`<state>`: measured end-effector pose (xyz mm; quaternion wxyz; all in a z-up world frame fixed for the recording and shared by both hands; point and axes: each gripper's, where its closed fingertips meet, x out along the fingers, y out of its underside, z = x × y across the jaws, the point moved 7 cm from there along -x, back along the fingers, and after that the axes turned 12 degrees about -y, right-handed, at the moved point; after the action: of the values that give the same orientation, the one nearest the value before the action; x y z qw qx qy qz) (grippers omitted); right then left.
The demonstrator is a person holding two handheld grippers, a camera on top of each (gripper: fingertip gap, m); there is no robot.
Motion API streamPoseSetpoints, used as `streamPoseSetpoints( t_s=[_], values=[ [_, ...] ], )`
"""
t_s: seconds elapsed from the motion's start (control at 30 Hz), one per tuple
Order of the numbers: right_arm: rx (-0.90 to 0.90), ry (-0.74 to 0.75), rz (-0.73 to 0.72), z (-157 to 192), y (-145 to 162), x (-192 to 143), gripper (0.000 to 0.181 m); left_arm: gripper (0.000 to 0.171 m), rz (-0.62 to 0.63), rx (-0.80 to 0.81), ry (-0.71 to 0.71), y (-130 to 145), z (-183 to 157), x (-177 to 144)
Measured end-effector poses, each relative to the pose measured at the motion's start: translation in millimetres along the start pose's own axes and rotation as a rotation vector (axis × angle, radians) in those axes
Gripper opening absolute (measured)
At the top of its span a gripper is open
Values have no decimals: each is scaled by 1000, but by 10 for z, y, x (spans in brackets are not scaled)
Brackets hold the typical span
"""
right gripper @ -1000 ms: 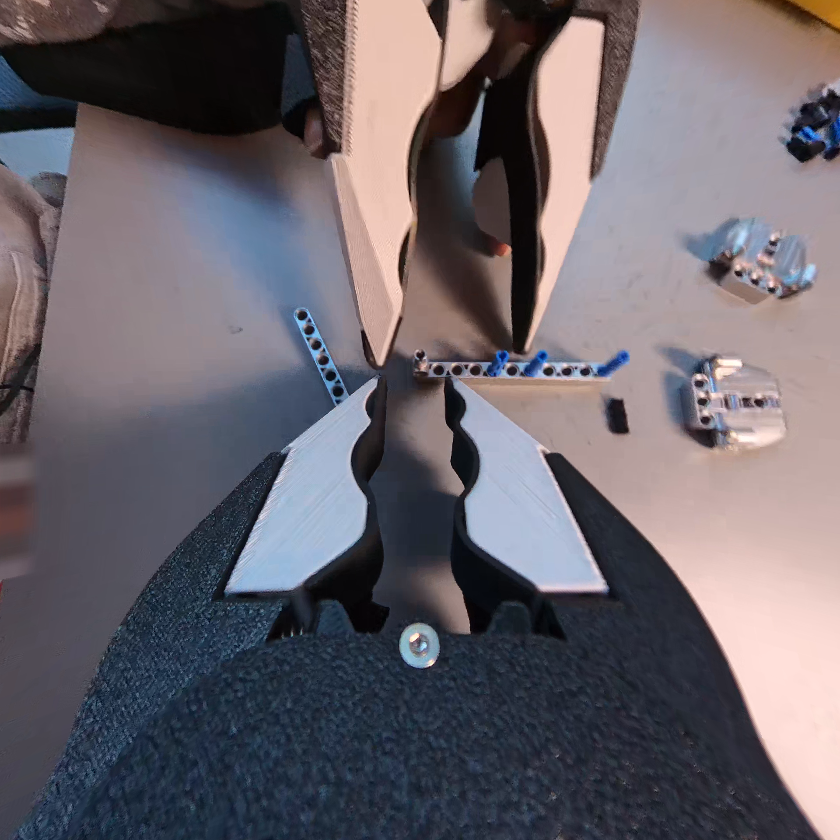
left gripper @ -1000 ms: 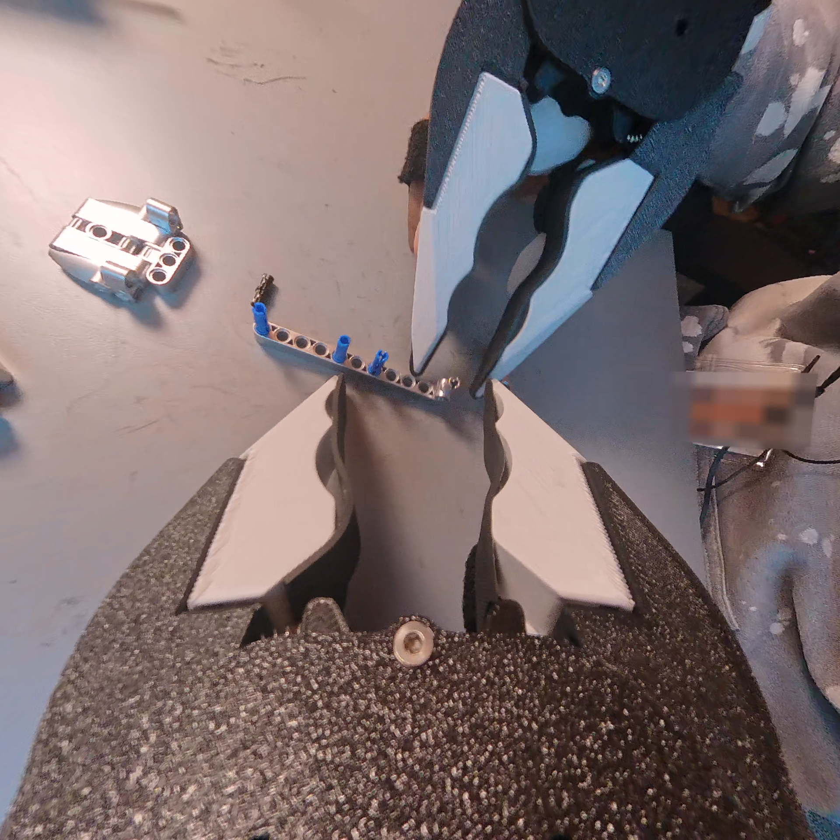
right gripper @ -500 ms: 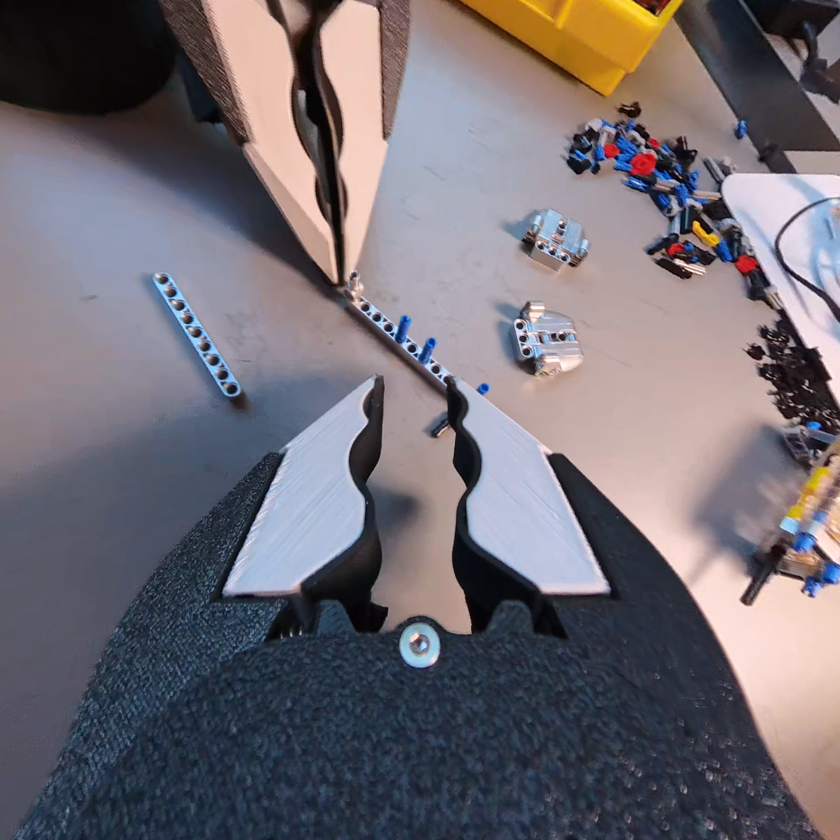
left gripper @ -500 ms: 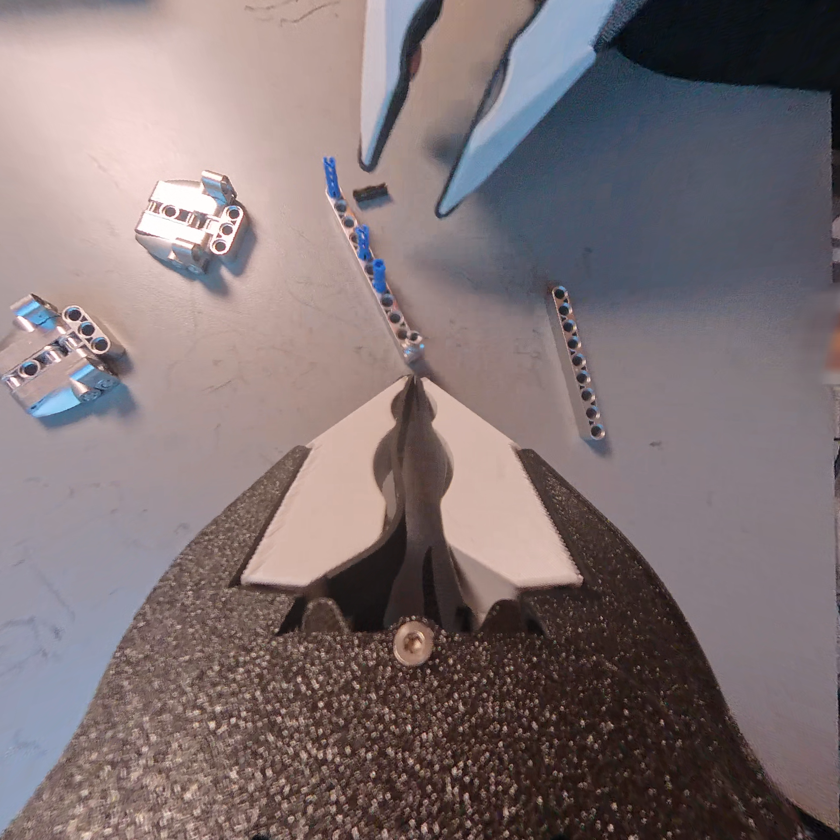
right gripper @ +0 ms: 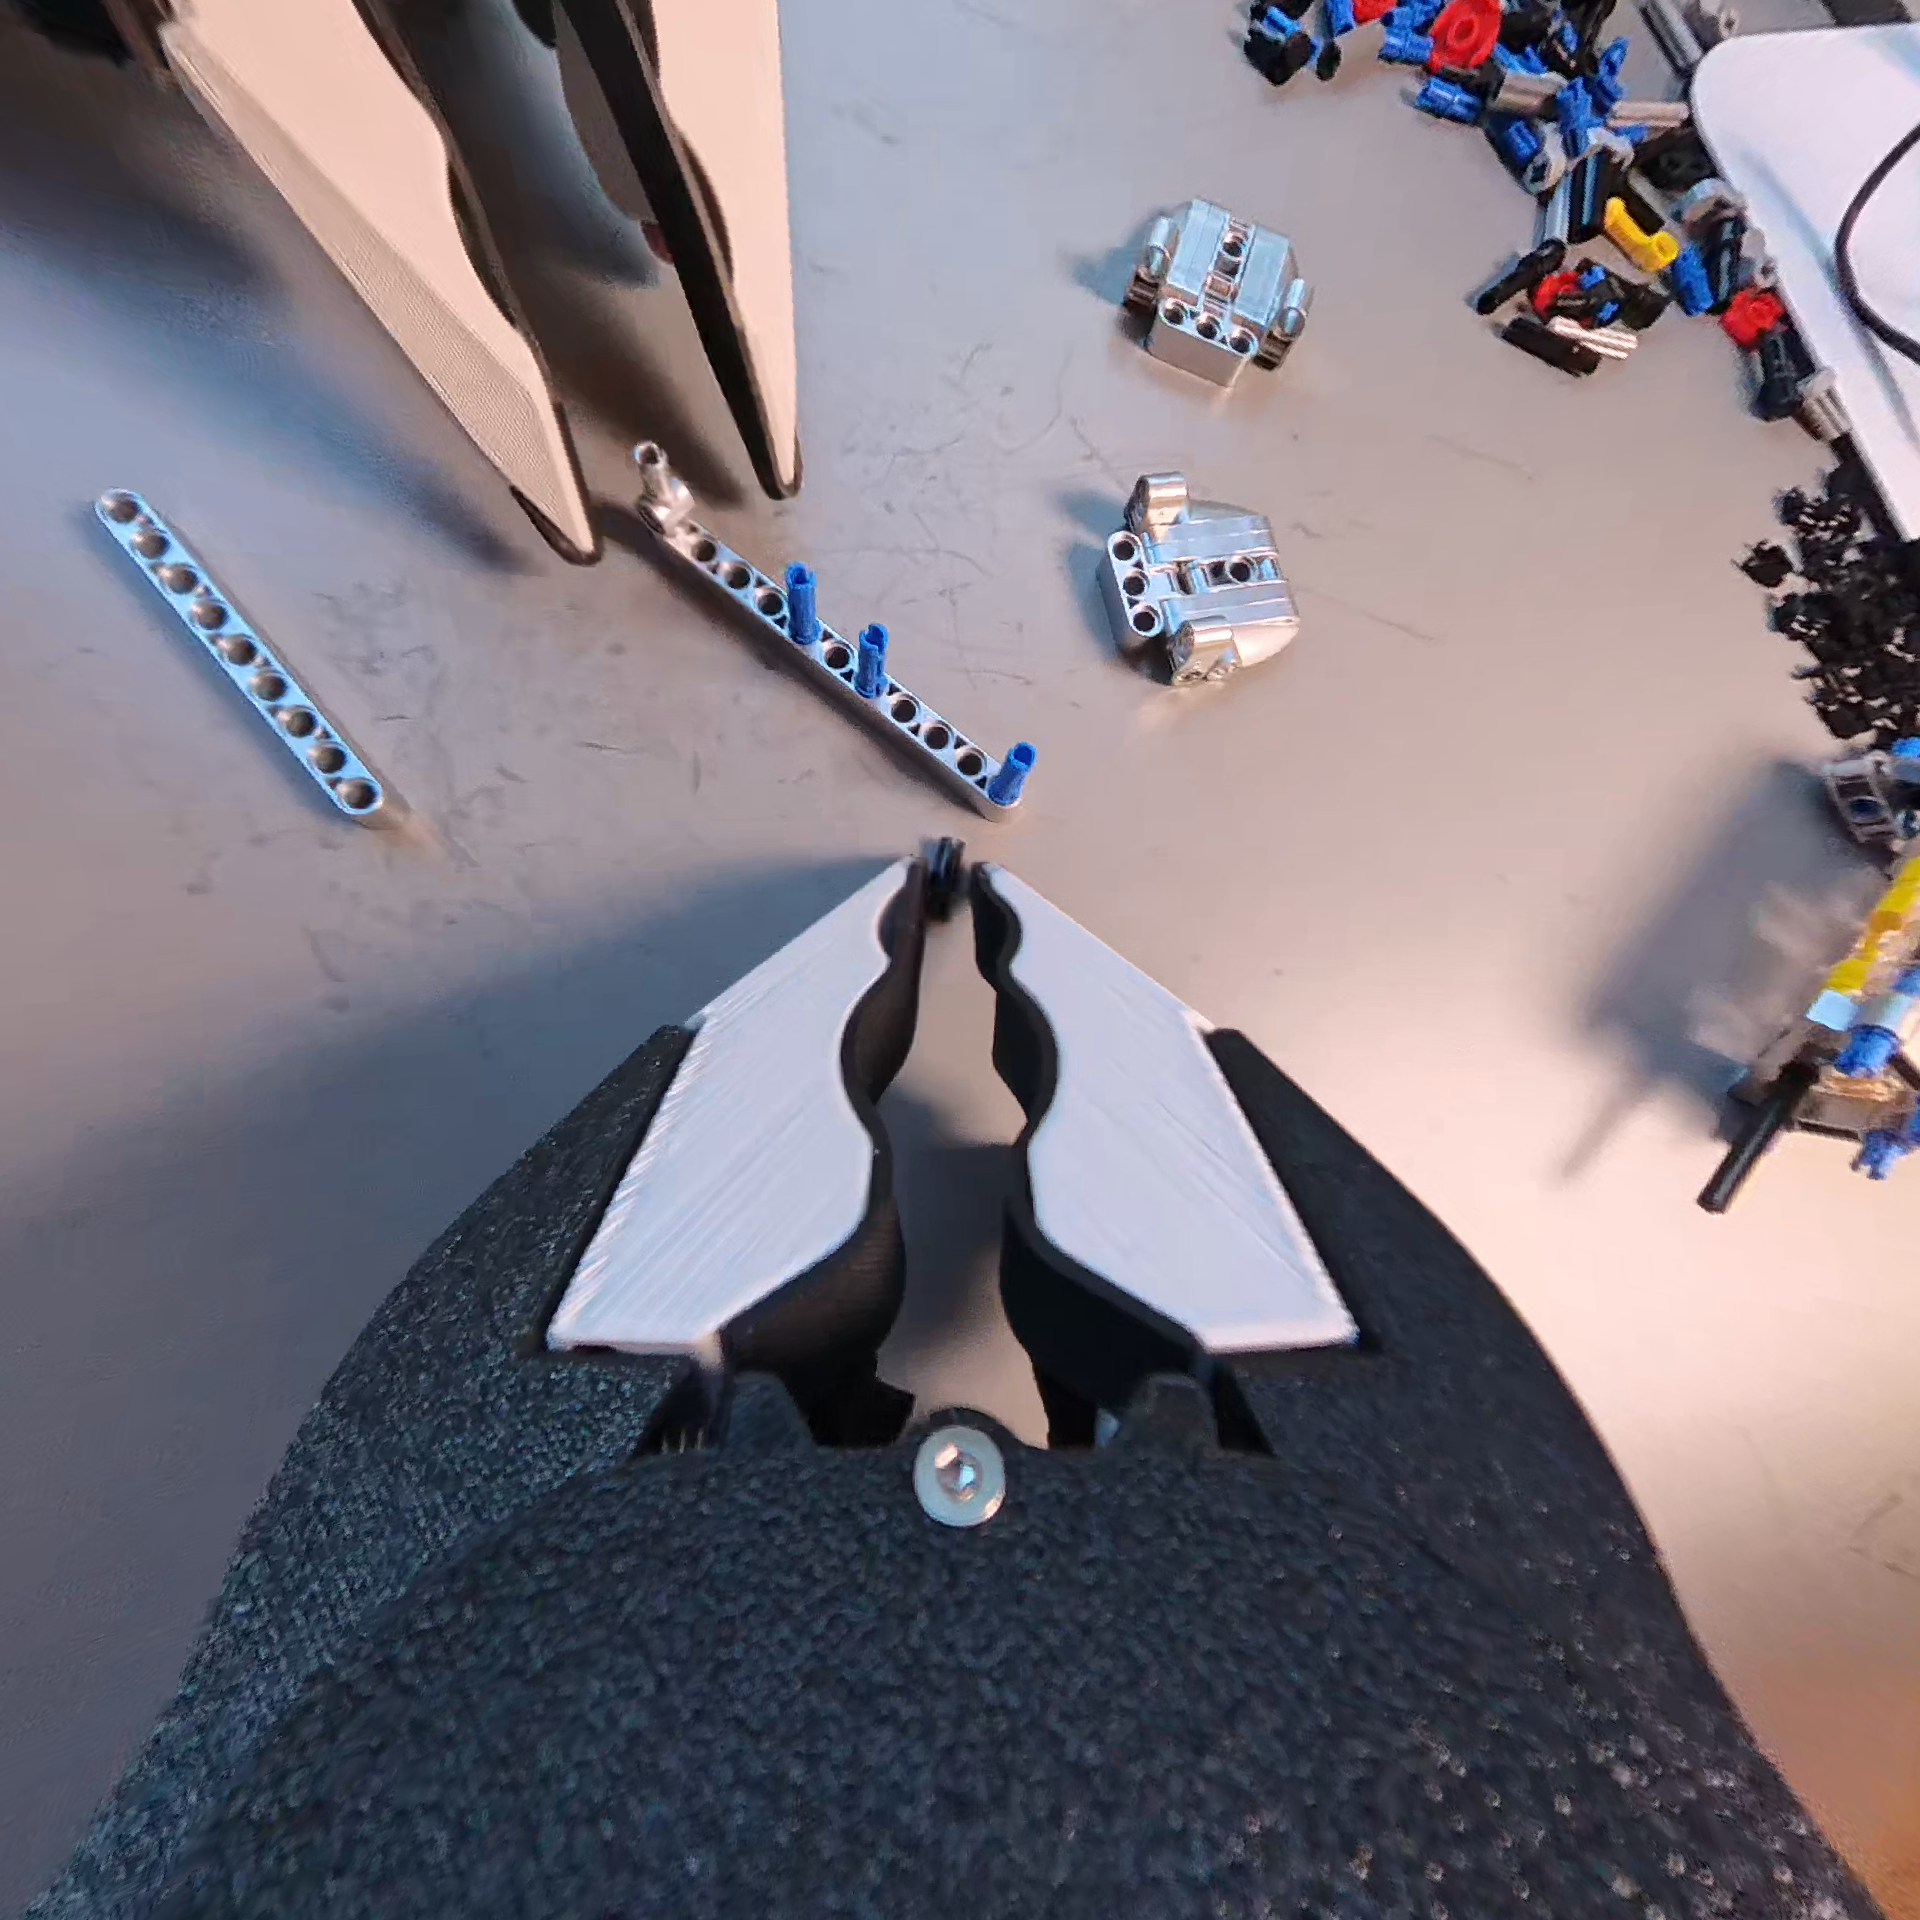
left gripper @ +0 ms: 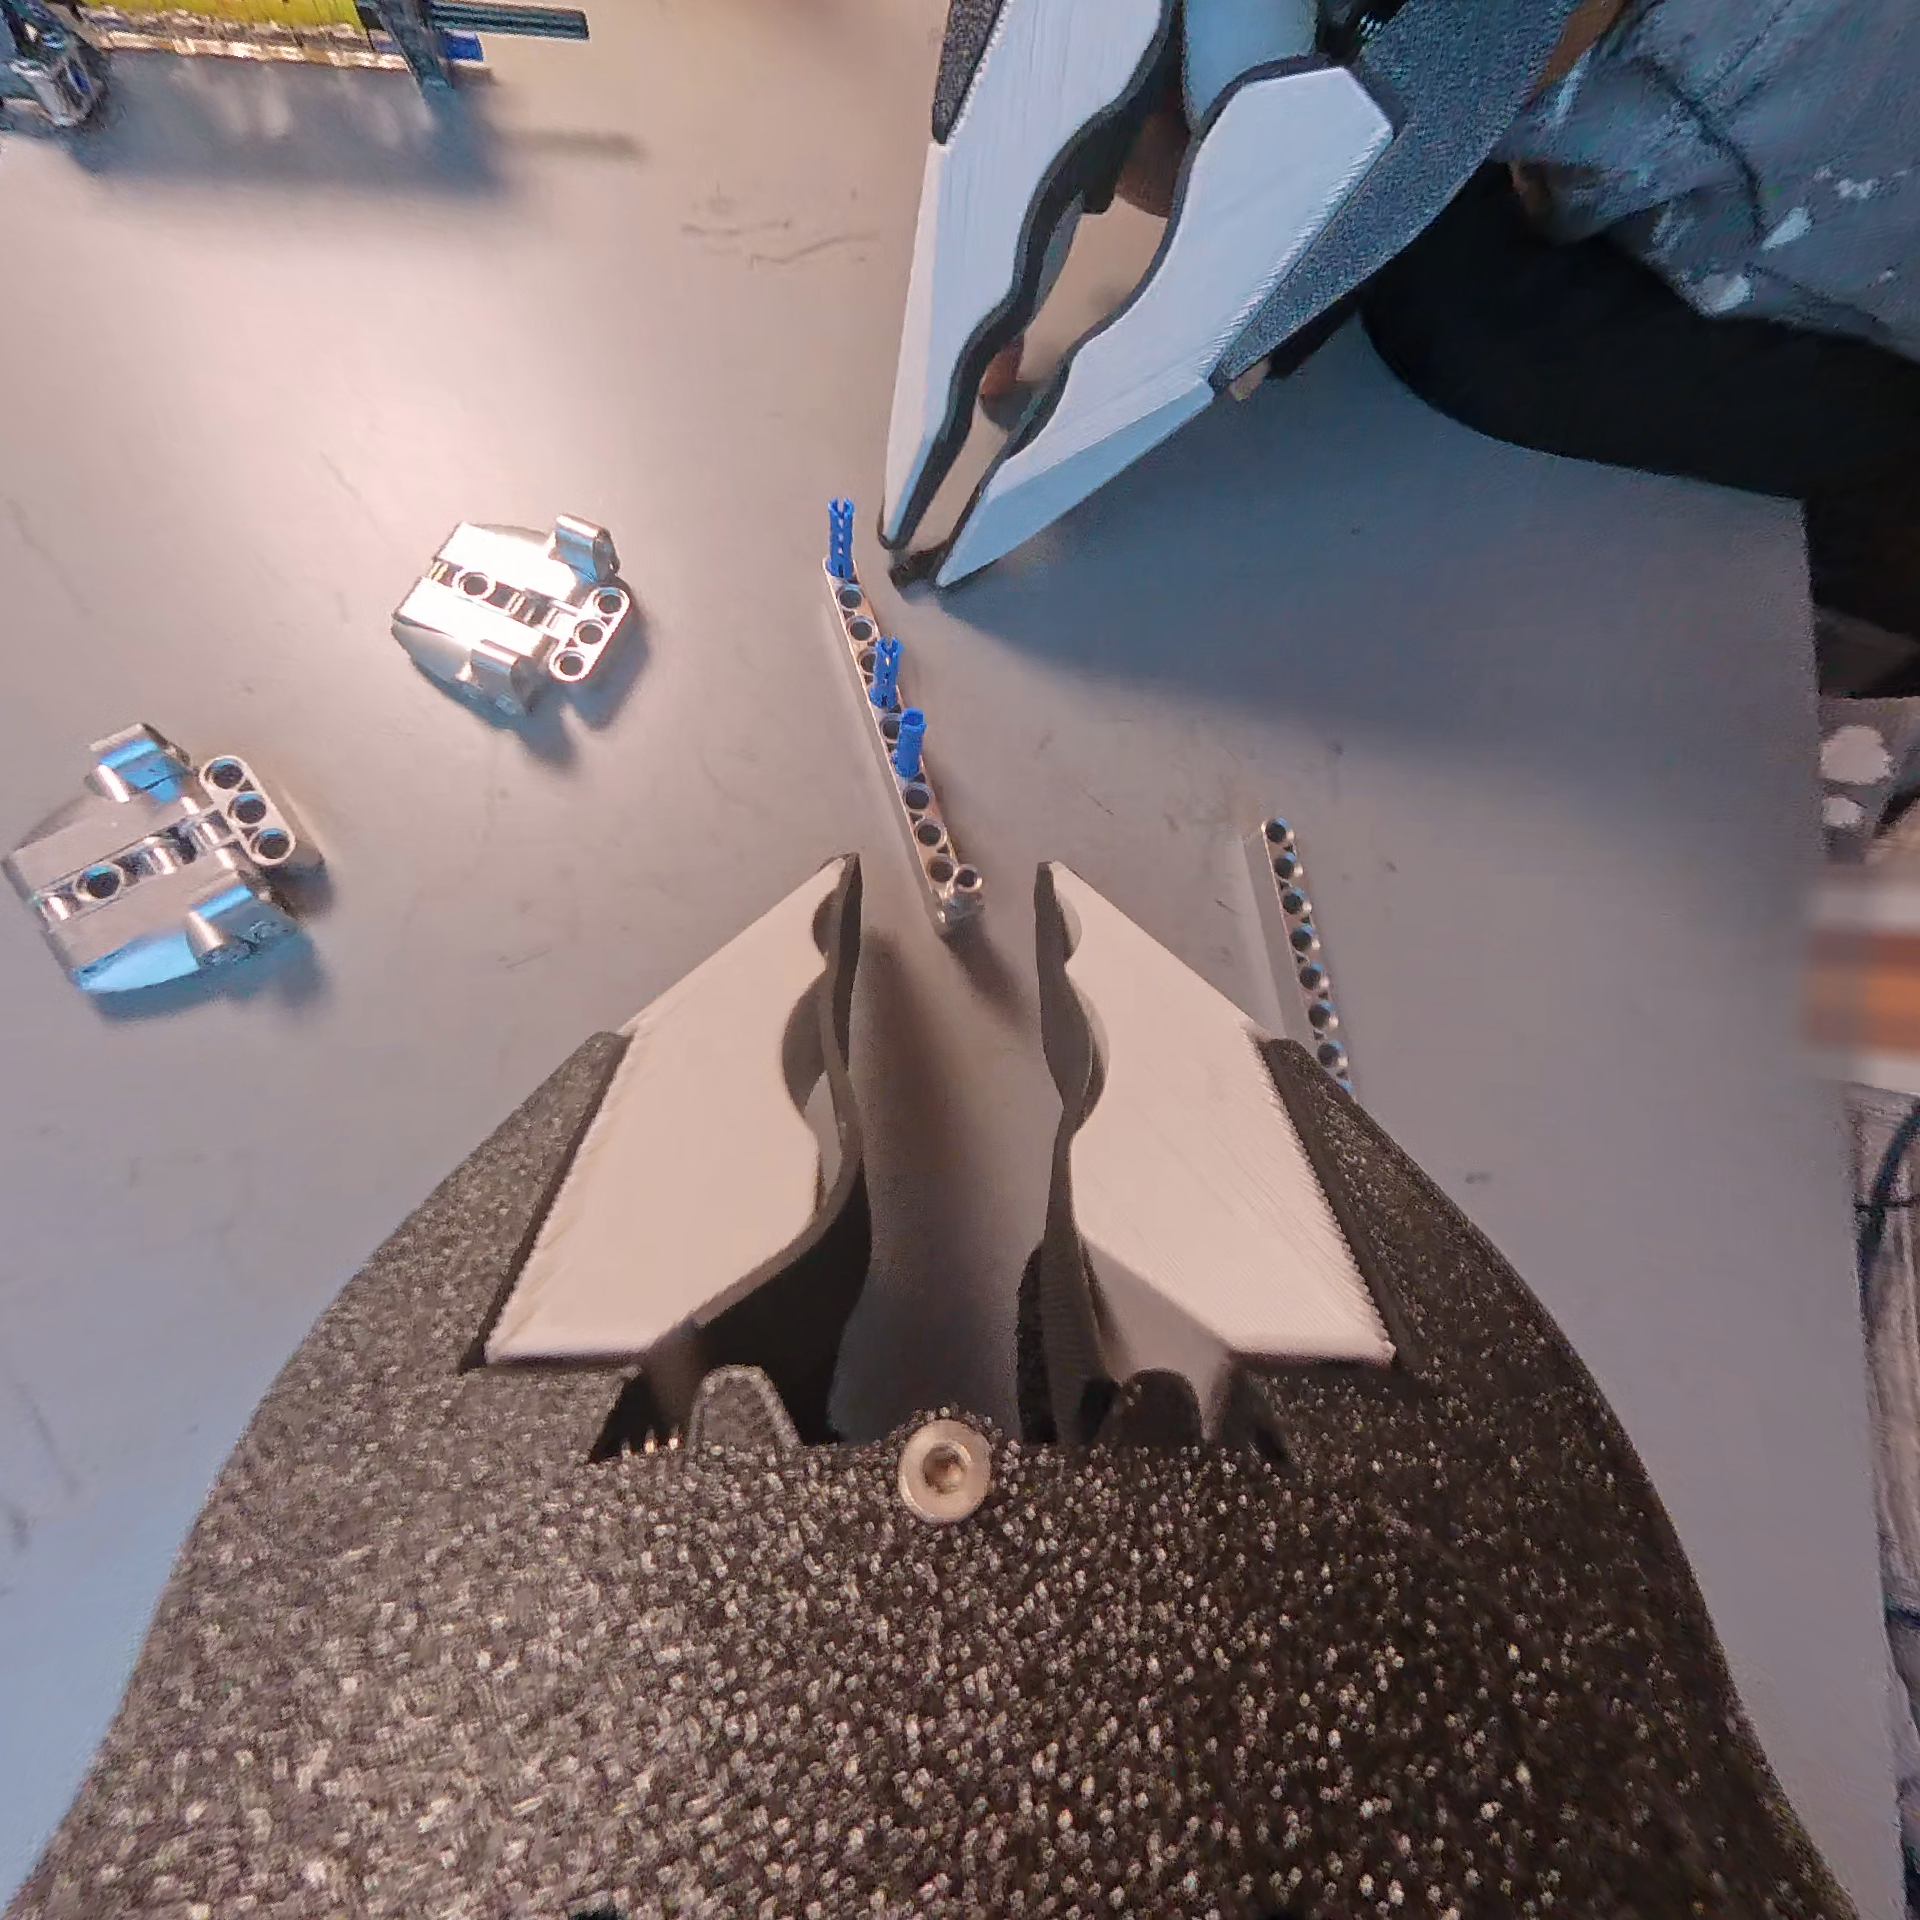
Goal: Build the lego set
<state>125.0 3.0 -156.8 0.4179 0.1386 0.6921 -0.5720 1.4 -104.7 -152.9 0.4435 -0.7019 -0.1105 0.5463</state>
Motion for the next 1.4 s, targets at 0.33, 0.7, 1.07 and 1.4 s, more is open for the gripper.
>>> streamPoseSetpoints(
  t_s=[0.33, 0.7, 1.07, 1.4],
  values=[
    [31, 77, 7, -232, 148, -135, 4, 6, 26, 127, -48, 73, 26, 22],
    [-32, 95, -8, -322, 112, -90, 5, 7, -2, 131, 15, 159, 130, -51],
    [-108, -19, -212, -89, -49, -233, 30, 13, -24, 123, -4, 150, 179, -104],
    [-190, -47, -86, 110, -78, 25, 16, 6, -14, 149, -20, 145, 131, -39]
  ],
)
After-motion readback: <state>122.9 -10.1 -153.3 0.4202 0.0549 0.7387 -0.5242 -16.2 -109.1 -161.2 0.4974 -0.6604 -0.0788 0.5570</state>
